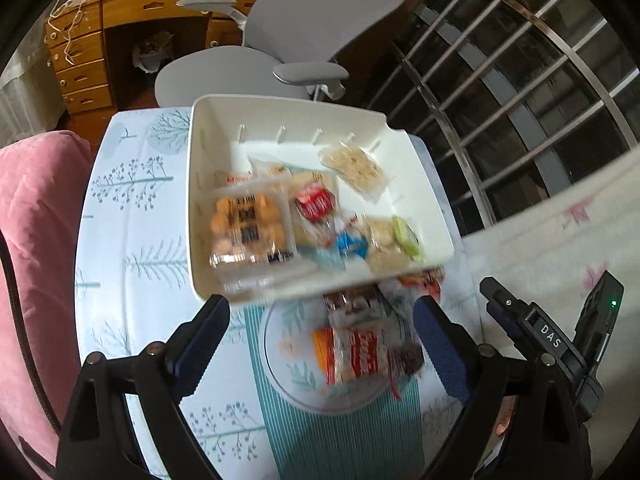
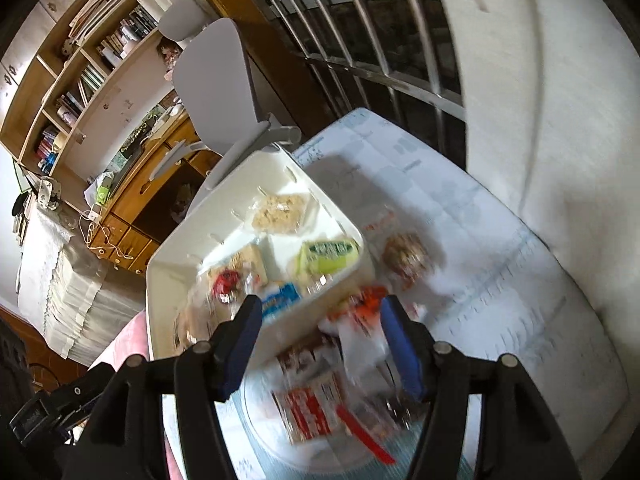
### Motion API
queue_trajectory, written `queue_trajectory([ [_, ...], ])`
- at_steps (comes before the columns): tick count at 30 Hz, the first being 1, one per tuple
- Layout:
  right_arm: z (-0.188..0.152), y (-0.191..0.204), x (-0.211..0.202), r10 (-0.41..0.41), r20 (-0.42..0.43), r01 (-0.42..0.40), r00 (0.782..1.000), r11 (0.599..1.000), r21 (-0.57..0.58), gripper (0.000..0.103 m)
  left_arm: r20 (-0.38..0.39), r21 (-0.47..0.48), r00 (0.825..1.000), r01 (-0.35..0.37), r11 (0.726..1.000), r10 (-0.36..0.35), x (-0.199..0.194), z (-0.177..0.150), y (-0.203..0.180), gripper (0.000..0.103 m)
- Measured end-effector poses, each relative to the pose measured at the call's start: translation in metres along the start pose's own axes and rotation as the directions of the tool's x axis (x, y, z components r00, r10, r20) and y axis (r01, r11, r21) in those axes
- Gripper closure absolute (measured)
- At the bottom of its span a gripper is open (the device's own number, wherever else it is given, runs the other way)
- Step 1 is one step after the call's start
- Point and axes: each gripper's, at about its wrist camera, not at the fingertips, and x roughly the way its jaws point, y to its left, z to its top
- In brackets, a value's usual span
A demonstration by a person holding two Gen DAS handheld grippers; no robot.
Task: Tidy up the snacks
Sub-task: 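Move both grippers back over the remaining snacks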
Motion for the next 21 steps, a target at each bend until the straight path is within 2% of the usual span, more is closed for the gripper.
queue_trajectory([
  [7, -0.038, -0.02, -0.016, -0.04, -0.056, 0.038, 0.998, 0.999, -0.035, 0.041, -0.049, 0.011, 0.999, 0.015, 1.0, -0.014, -0.001, -0.035, -0.001, 0.011],
  [11, -0.057, -0.028, -0.018, -0.058, -0.085, 0.049, 0.995, 0.993, -0.104, 0.04, -0.087, 0.018, 0.996, 0.011, 1.0, -0.009, 0.007, -0.053, -0.002, 0.011],
  [21, -0.091, -0.045, -0.01, -0.056, -0.106, 0.03, 0.993, 0.972, -0.233, 0.029, -0.129, 0.026, 0.992, 0.001, 1.0, 0.002, 0.033, -0.081, -0.016, 0.011],
])
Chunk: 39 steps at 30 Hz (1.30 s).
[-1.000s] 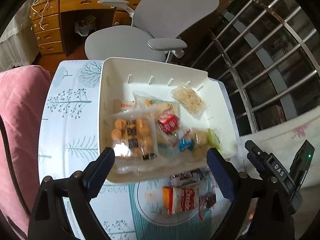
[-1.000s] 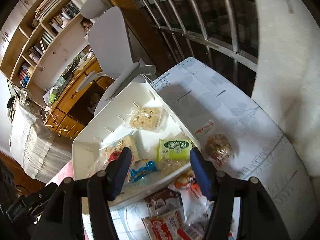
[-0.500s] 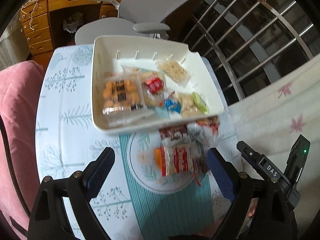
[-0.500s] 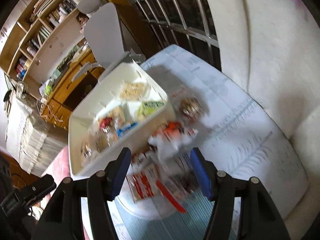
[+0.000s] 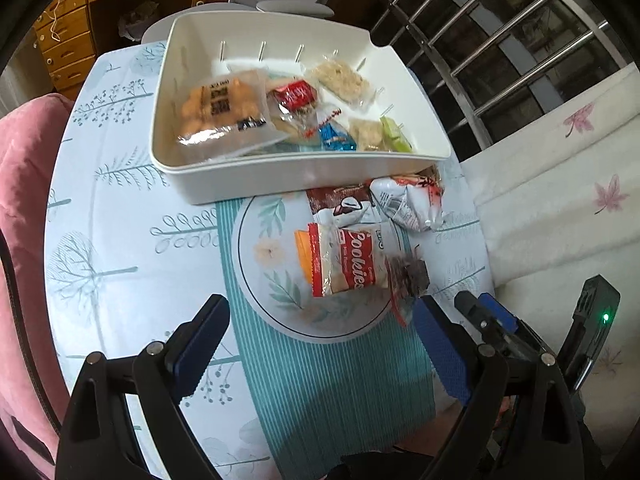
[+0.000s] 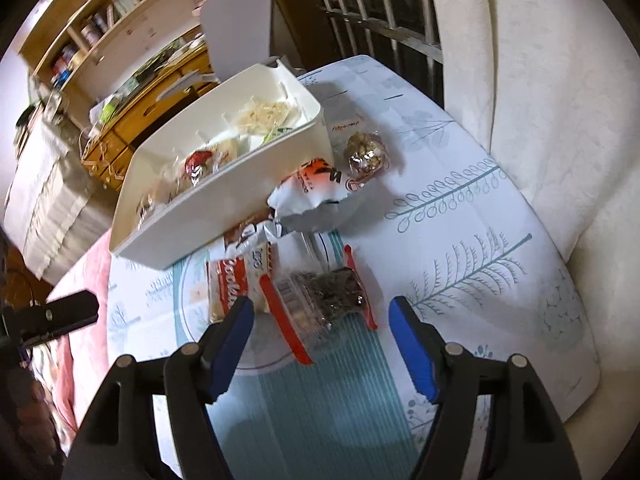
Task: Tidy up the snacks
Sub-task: 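Move both grippers back over the remaining snacks, then grasp the Cookies packet with left gripper while right grasps dark chocolate packet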
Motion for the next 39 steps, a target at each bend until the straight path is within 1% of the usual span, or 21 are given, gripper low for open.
queue_trajectory([
  [1, -0.002, -0.001, 0.002, -0.004, 0.002, 0.004, 1.0, 1.0, -0.02, 0.028, -0.002, -0.001, 1.0, -0.005, 1.0, 0.005, 0.004, -0.001, -0.002, 0.011],
  [7, -0.012, -0.005, 0.015, -0.023, 0.015, 0.025, 1.0, 0.988, -0.152, 0.028, -0.028, -0.033, 0.999, -0.03, 0.999, 0.03, 0.027, 0.0, -0.012, 0.011],
  [13, -0.021, -0.005, 0.03, -0.039, 0.072, 0.058, 0.997, 0.952, -0.301, 0.028, -0.049, -0.038, 0.995, -0.087, 0.996, 0.085, 0.054, 0.007, -0.024, 0.011],
  [17, -0.025, -0.003, 0.04, -0.011, 0.093, 0.045, 0.996, 0.927, -0.372, 0.028, -0.076, -0.053, 0.99, -0.122, 0.991, 0.118, 0.074, 0.013, -0.029, 0.011],
  [22, -0.029, 0.0, 0.059, 0.017, 0.07, 0.015, 0.997, 0.9, -0.436, 0.028, -0.106, -0.08, 0.983, -0.158, 0.984, 0.15, 0.099, 0.023, -0.034, 0.011],
  [24, -0.028, -0.001, 0.064, 0.032, 0.06, -0.002, 0.998, 0.895, -0.446, 0.029, -0.119, -0.091, 0.979, -0.176, 0.98, 0.165, 0.109, 0.026, -0.036, 0.011],
  [26, -0.028, -0.001, 0.07, 0.045, 0.05, -0.017, 0.998, 0.889, -0.459, 0.03, -0.138, -0.099, 0.975, -0.186, 0.978, 0.172, 0.118, 0.029, -0.038, 0.011],
  [29, -0.024, -0.001, 0.077, 0.044, 0.033, -0.023, 0.998, 0.878, -0.477, 0.036, -0.142, -0.122, 0.974, -0.196, 0.973, 0.179, 0.127, 0.032, -0.038, 0.011],
  [32, -0.017, -0.002, 0.083, 0.057, 0.018, -0.041, 0.998, 0.872, -0.488, 0.044, -0.169, -0.131, 0.967, -0.214, 0.968, 0.19, 0.137, 0.035, -0.041, 0.011],
  [34, -0.013, -0.003, 0.086, 0.068, 0.008, -0.056, 0.998, 0.869, -0.492, 0.052, -0.184, -0.125, 0.961, -0.229, 0.965, 0.204, 0.144, 0.036, -0.045, 0.011],
  [36, -0.01, -0.004, 0.087, 0.078, -0.005, -0.071, 0.997, 0.865, -0.496, 0.054, -0.195, -0.122, 0.956, -0.245, 0.962, 0.218, 0.149, 0.037, -0.047, 0.011],
  [39, -0.008, -0.006, 0.088, 0.085, -0.016, -0.081, 0.996, 0.86, -0.504, 0.056, -0.214, -0.125, 0.95, -0.258, 0.958, 0.228, 0.155, 0.04, -0.05, 0.016],
])
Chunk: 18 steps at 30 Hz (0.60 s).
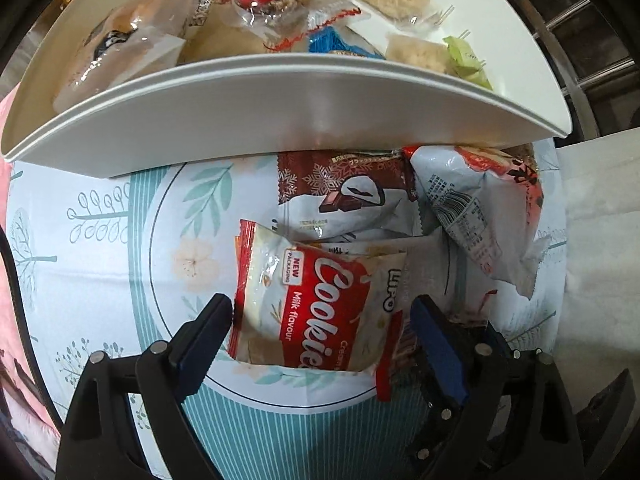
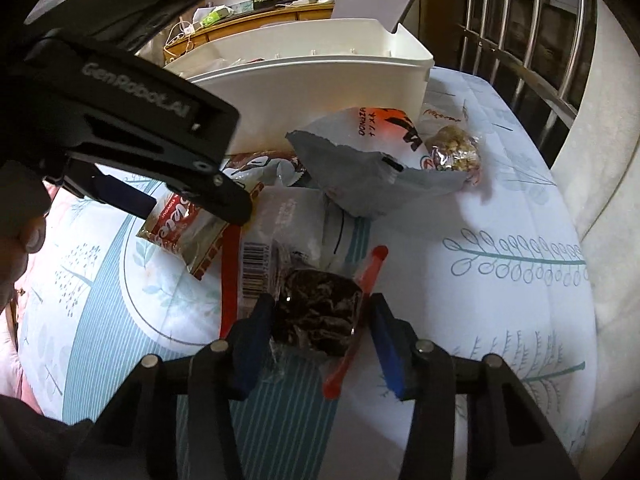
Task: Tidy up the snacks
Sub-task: 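Grasp the Cookies packet with left gripper while right grasps dark chocolate packet, then carry the Cookies and chocolate packets into the white tray and open both grippers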
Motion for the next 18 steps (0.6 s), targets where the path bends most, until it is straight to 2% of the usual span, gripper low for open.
queue_trajectory([
  [2, 0.0, -0.001, 0.0, 0.006, -0.006, -0.006, 1.0, 1.0, -0.01, 0.057, -0.008, -0.002, 1.0, -0.019, 1.0, 0.019, 0.003, 0.002, -0.002, 0.024],
  [10, 0.002, -0.002, 0.0, 0.02, -0.03, -0.021, 0.999, 0.999, -0.032, 0.06, -0.004, 0.012, 0.999, -0.04, 0.999, 0.04, 0.003, 0.007, -0.01, 0.033],
  [14, 0.004, -0.004, 0.001, 0.034, -0.044, -0.035, 0.998, 0.999, -0.024, 0.06, 0.017, -0.002, 0.999, -0.029, 1.0, 0.029, -0.003, 0.005, -0.003, 0.044],
  [18, 0.007, -0.01, 0.001, 0.048, -0.064, -0.048, 0.997, 0.999, -0.01, 0.06, 0.032, -0.016, 0.999, -0.024, 1.0, 0.024, -0.008, -0.002, 0.004, 0.048],
])
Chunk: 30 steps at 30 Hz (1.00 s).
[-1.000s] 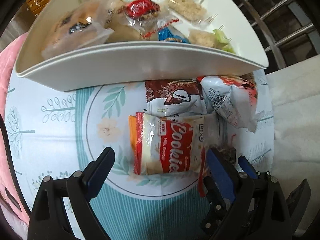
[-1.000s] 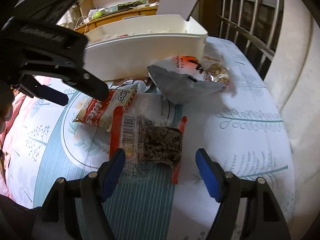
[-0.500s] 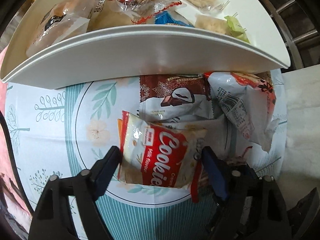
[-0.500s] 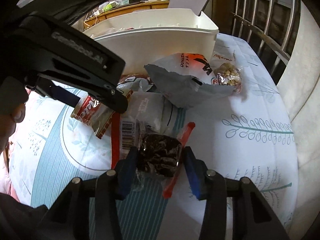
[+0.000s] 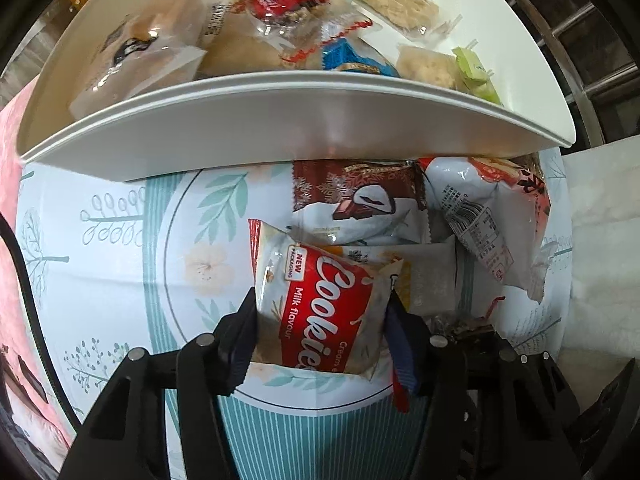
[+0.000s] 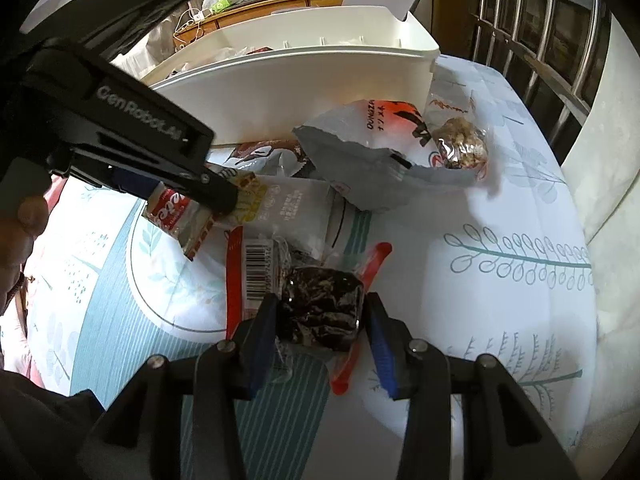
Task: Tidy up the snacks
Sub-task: 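Carry the Cookies and chocolate packets into the white tray and open both grippers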
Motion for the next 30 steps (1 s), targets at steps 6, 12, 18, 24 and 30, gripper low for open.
queue_trajectory([
  [6, 0.002, -0.009, -0.003, 0.016, -0.027, -0.015, 0.999, 1.0, 0.026, 0.061, 0.0, -0.026, 1.0, 0.003, 1.0, -0.003, -0.007, -0.015, 0.011, 0.05],
  [12, 0.009, -0.008, -0.01, 0.066, -0.045, -0.065, 0.997, 0.998, 0.026, 0.061, -0.016, -0.045, 1.0, -0.027, 0.999, 0.027, -0.019, -0.034, 0.026, 0.05],
  [18, 0.027, 0.005, -0.019, 0.141, -0.039, -0.14, 0.989, 0.99, 0.017, 0.061, -0.018, -0.068, 0.999, -0.045, 0.997, 0.044, -0.043, -0.043, 0.042, 0.05],
  [24, 0.056, 0.019, -0.028, 0.191, 0.002, -0.191, 0.982, 0.982, -0.001, 0.06, -0.006, -0.097, 0.999, -0.052, 0.994, 0.051, -0.077, -0.042, 0.061, 0.05],
  [30, 0.097, 0.026, -0.043, 0.215, 0.075, -0.215, 0.974, 0.977, -0.005, 0.06, 0.046, -0.098, 0.997, -0.052, 0.994, 0.057, -0.12, -0.015, 0.071, 0.05],
])
